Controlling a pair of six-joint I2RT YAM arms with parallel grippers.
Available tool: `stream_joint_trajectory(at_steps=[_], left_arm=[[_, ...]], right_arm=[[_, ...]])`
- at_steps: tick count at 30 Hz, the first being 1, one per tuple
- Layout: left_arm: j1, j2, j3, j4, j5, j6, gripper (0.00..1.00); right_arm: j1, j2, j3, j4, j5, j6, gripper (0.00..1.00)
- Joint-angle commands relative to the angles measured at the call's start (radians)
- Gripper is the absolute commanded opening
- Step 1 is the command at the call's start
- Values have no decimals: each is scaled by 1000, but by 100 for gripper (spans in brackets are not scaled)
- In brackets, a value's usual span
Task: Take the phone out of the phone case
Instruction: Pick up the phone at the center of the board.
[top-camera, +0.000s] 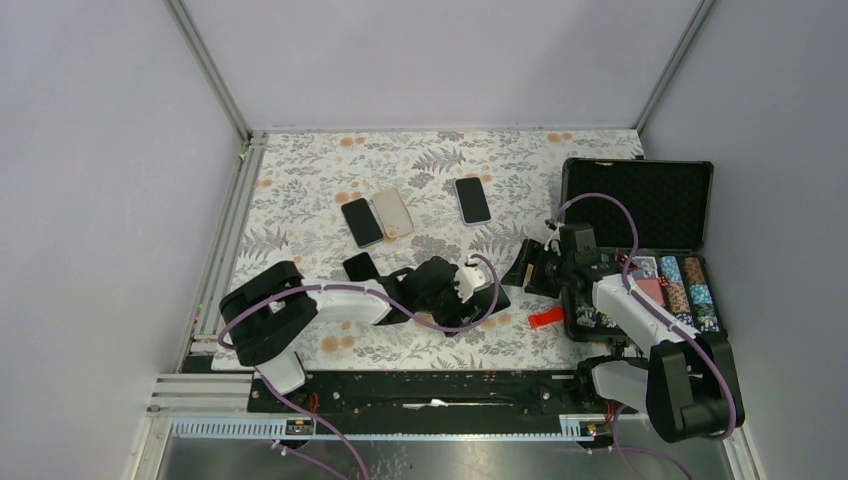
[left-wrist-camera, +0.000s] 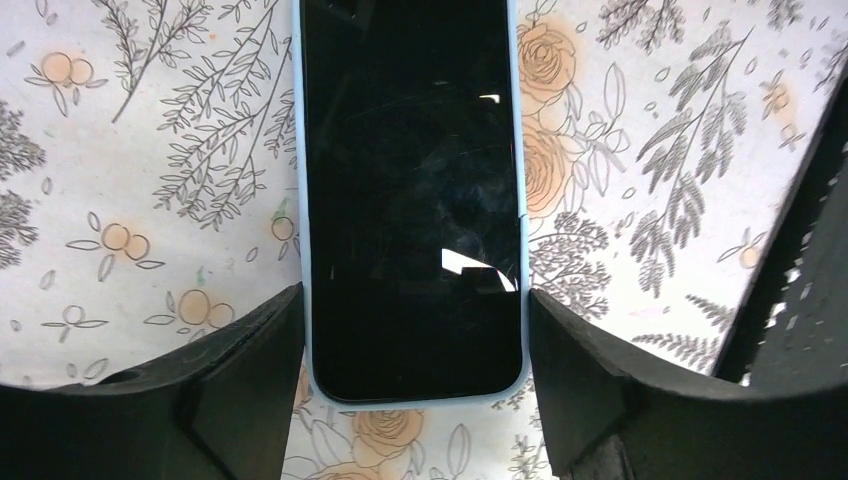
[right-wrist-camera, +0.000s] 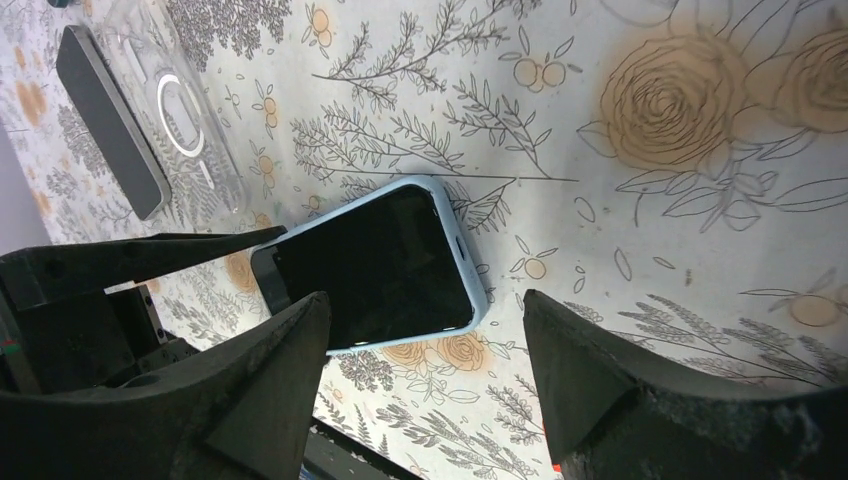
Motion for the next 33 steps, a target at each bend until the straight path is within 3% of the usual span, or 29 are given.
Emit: stream_joint_trajectory(at_steps=[1, 8, 13, 20, 25, 28, 30, 31, 33], left_arm=[[5, -23, 26, 132, 20, -210, 22], [39, 1, 54, 161, 57, -415, 21], [89, 20, 29, 254, 153, -526, 21], [102, 42, 12, 358, 245, -562, 22], [101, 42, 4, 384, 250, -561, 26], [102, 33, -5, 390, 242, -560, 36], [102, 15, -23, 397, 232, -552, 52], [104, 0, -36, 404, 215, -547, 62], [103, -40, -58, 410, 193, -535, 80]], right_arm=[[3, 4, -61, 177, -68, 109, 77], [2, -14, -161, 210, 34, 308, 64], [3, -53, -219, 290, 37, 376, 63], [7, 14, -225, 461, -65, 445, 62], [30, 130, -225, 612, -110, 511, 47], [33, 159, -234, 711, -137, 550, 18], [33, 140, -247, 777, -148, 572, 5], [33, 119, -251, 790, -149, 572, 0], [33, 58, -245, 782, -152, 548, 0]])
